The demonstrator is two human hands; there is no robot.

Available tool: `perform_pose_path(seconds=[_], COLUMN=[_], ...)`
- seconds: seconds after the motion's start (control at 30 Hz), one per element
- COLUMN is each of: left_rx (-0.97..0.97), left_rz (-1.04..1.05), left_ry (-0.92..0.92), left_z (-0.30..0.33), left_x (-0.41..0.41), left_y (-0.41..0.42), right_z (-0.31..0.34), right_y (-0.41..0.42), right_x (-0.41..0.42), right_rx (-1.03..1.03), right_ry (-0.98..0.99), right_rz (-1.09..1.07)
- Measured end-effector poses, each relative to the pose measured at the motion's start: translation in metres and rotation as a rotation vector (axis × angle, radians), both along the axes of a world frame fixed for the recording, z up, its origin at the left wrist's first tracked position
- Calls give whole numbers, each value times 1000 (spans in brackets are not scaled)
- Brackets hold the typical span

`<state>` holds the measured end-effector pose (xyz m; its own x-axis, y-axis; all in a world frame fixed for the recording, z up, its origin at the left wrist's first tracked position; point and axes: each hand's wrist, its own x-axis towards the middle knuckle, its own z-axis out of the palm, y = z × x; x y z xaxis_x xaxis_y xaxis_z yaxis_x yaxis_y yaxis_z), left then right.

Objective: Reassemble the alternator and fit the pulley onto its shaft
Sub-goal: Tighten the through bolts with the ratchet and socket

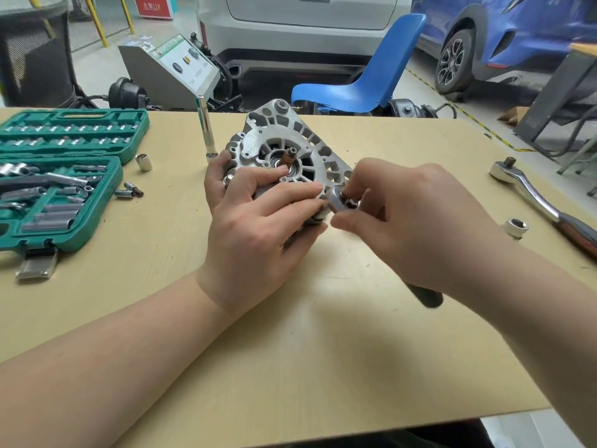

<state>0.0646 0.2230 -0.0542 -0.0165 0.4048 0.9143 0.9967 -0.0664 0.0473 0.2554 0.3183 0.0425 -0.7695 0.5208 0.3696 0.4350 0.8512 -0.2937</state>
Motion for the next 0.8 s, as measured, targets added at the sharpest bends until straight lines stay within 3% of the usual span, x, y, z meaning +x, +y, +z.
perform_pose_path(seconds=[0.13, 0.47, 0.7, 0.8], left_rx=[2, 11, 21, 30], left_rz=[9, 30, 29, 15], left_ry=[10, 25, 13, 2], left_z=[-1, -1, 1, 2], left_x=[-1, 1, 3, 4], left_y=[1, 1, 0, 0], right_z=[7, 9, 9, -5], right_y=[9, 30, 22, 15], right_x=[-2, -5, -4, 0], right_rx=[157, 670, 458, 208], right_ry=[-207, -236, -182, -42], right_rz=[104, 471, 468, 300])
